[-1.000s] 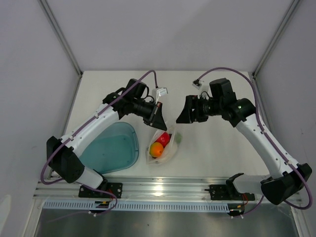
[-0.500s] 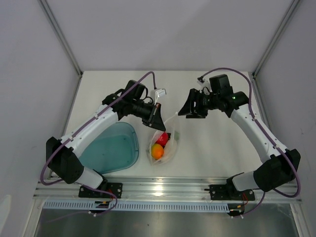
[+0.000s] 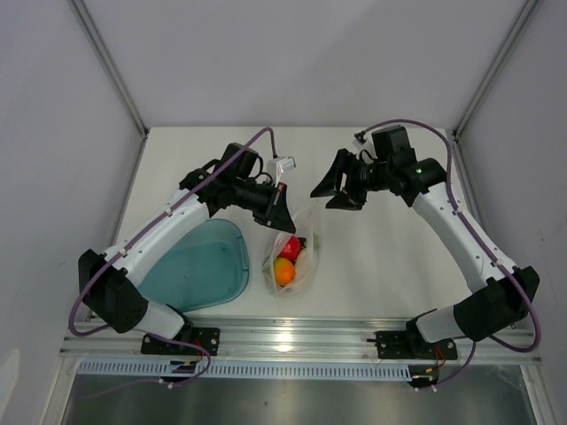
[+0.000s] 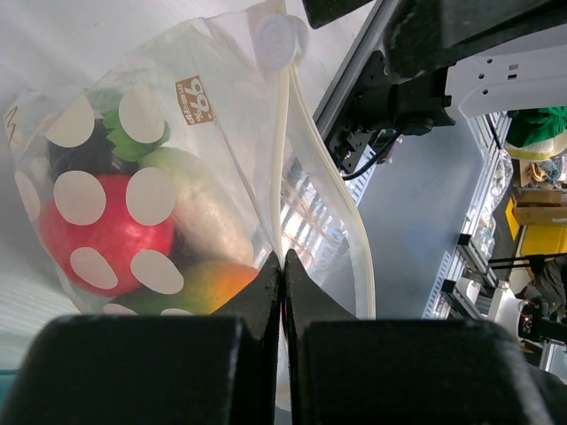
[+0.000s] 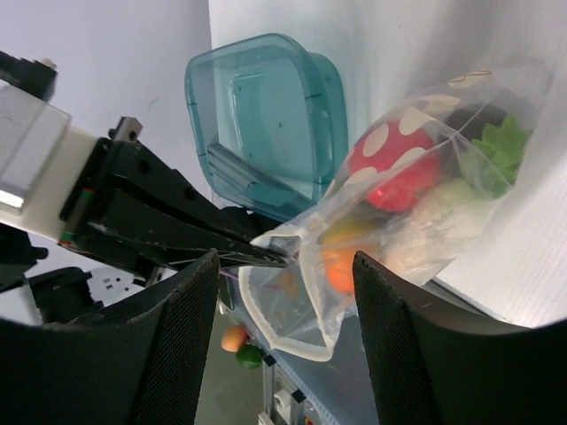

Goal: Place the food in the zip-top bag and seal the zipper
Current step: Adjust the zipper food storage bag at the center of the board.

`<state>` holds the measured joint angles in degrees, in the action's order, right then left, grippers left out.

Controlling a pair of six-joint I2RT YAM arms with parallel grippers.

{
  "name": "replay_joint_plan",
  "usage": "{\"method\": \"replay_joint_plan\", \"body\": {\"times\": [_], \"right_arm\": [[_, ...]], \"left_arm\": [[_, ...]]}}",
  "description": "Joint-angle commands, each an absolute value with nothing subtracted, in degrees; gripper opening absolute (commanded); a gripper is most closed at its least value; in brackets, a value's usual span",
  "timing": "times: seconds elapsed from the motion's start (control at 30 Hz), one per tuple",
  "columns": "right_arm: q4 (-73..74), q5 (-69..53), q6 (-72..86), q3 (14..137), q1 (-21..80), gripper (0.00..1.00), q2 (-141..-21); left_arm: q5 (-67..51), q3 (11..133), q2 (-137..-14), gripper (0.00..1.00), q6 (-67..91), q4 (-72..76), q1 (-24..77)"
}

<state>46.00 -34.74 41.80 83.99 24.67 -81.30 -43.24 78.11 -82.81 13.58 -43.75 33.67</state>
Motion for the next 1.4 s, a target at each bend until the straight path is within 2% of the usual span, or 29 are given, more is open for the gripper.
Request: {"method": "replay_joint_plan", "body": {"times": [0.0,0.2,0.4,0.57,0.67,0.77,0.8,0.9,0.93,0.97,1.0,1.07,1.13,1.2,1.37], "right_arm": [[48.2,-33.7,44.6,88.1,25.6,0.64,-83.3],[49.5,-31.4,45.3,89.9,27.9,0.62,-86.6],[49.6,-31.2,46.1,90.0,28.4,0.53,-87.7],[48.9,-31.7,46.5,89.7,28.8,0.38,-88.2],[48.1,-32.7,46.9,89.6,29.2,0.18,-88.3],[47.2,-32.7,47.1,89.6,29.4,0.08,-88.3],[47.1,-32.8,47.3,89.6,29.6,0.01,-88.3],[46.8,-33.3,47.6,89.2,29.7,0.0,-88.1],[46.4,-33.3,48.0,88.9,29.7,0.0,-87.5],[46.2,-33.0,48.5,88.9,29.7,0.0,-87.0],[46.2,-32.6,48.8,88.9,29.7,0.0,-86.8],[46.4,-31.8,49.6,88.9,29.4,0.0,-85.6],[46.6,-31.2,51.3,88.8,29.4,0.0,-84.7],[46.1,-31.2,52.9,88.2,28.9,0.0,-83.3],[43.3,-29.8,59.1,86.1,28.7,0.0,-79.6]], "left_arm": [[-43.5,80.1,-80.9,0.01,14.8,-41.3,33.3],[-44.6,80.2,-80.9,0.01,14.8,-40.9,33.4],[-44.8,80.4,-80.3,0.01,14.5,-41.0,33.3],[-45.2,80.3,-80.3,0.01,14.3,-41.1,33.3],[-43.8,80.5,-79.7,0.01,13.5,-41.5,33.4],[-43.5,80.7,-78.9,0.04,13.3,-41.4,33.5],[-43.4,80.5,-78.7,0.08,13.2,-41.4,33.6],[-42.6,80.9,-78.7,0.17,13.4,-41.9,33.9],[-41.5,80.9,-78.6,0.28,13.4,-42.2,34.2],[-41.0,81.3,-78.5,0.32,13.4,-42.4,34.8],[-40.3,81.8,-78.5,0.43,13.4,-42.5,35.2],[-35.6,82.5,-77.9,0.57,13.6,-42.6,37.2],[-32.4,83.1,-77.2,0.8,14.0,-41.8,38.7],[-27.3,83.4,-76.6,0.88,14.6,-41.1,40.9],[-12.8,84.7,-75.5,0.97,14.5,-40.6,46.8]]}}
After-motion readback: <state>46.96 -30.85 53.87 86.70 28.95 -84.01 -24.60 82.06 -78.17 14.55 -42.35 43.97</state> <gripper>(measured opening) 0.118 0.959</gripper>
